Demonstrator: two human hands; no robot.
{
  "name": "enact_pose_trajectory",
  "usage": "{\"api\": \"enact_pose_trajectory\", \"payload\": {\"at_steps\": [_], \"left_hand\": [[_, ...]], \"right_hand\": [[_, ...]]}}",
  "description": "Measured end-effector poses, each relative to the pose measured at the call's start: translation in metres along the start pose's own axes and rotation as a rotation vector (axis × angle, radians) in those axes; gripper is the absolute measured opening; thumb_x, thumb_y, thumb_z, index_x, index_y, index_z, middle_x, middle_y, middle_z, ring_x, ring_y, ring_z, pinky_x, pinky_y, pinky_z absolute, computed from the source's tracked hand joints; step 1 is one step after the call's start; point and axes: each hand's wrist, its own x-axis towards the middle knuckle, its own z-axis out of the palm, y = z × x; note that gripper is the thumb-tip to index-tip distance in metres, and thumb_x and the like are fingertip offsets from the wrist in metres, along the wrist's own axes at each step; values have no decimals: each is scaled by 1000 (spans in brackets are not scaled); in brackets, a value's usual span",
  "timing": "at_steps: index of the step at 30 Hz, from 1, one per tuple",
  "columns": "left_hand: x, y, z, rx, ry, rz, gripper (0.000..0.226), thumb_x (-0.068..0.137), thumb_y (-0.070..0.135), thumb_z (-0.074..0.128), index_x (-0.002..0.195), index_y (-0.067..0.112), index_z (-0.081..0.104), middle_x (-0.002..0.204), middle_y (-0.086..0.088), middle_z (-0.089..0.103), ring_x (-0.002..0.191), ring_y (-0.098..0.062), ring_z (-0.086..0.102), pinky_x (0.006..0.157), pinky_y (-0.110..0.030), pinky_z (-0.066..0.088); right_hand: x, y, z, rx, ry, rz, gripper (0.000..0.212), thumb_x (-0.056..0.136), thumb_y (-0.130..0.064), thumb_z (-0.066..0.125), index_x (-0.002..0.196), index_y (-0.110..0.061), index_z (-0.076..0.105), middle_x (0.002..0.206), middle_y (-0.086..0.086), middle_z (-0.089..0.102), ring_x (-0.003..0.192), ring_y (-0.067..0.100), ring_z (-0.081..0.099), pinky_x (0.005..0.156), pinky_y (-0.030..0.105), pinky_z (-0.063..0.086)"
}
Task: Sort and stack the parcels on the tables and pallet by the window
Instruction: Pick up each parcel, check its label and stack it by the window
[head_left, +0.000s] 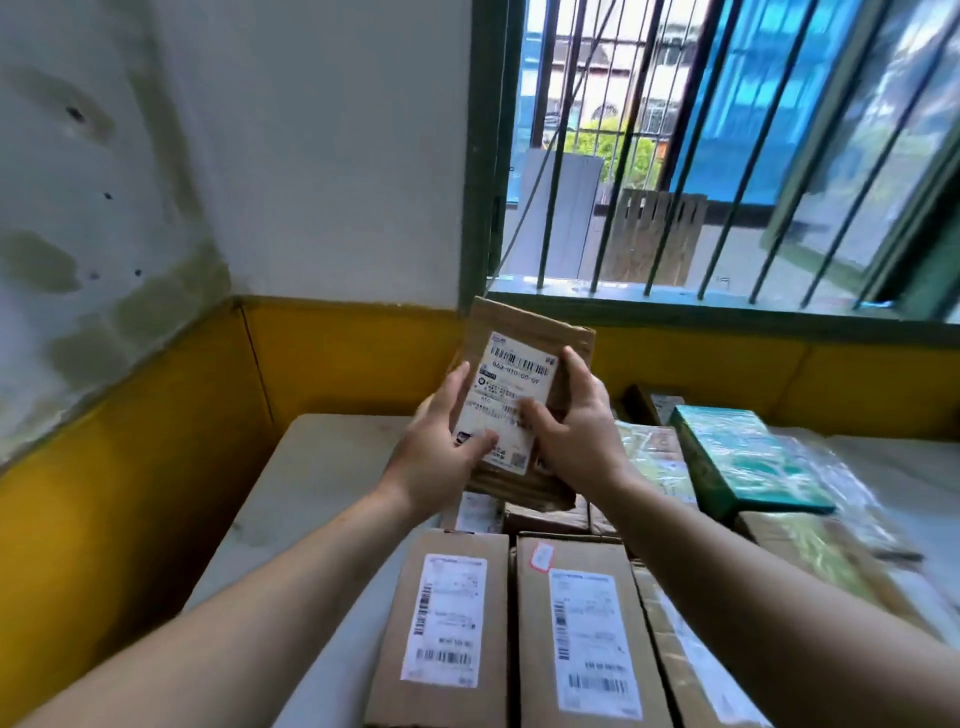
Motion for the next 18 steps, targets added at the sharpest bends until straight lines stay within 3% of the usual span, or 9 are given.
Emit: {"api": "enact_pose_trajectory", "payload": {"at_steps": [4, 9, 12, 18], "left_hand": [[-9, 39, 40, -98, -108, 73, 69, 92, 21, 61, 145, 42, 21, 137, 0, 44, 111, -20, 58, 77, -34, 60], [-23, 92, 109, -108, -202, 219, 69, 91, 14, 61, 145, 40, 28, 136, 9, 35, 116, -17, 50, 75, -24, 59], [-34, 128, 162, -122, -284, 280, 69, 89, 13, 63, 143, 42, 30, 134, 12, 36, 117, -17, 51, 76, -29, 60], [-78, 214, 303, -106, -459, 401, 77, 84, 21, 68, 148, 35, 28, 148, 8, 32, 135, -16, 36, 104, -42, 45]], "right_hand": [[-26, -5, -63, -89, 105, -6, 71, 91, -35, 66, 149, -41, 25, 125, -5, 49, 104, 14, 62, 64, 23, 60], [-65, -6, -152, -257, 239, -14, 69, 92, -34, 65, 150, -37, 27, 130, -3, 47, 110, 12, 55, 85, 28, 55], [-94, 0, -219, -374, 309, 49, 75, 93, -38, 63, 154, -31, 21, 138, 2, 43, 117, 15, 49, 96, 34, 50], [-177, 25, -380, -490, 449, 212, 77, 94, -44, 59, 155, -33, 14, 146, 3, 39, 127, 22, 46, 101, 37, 47]]}}
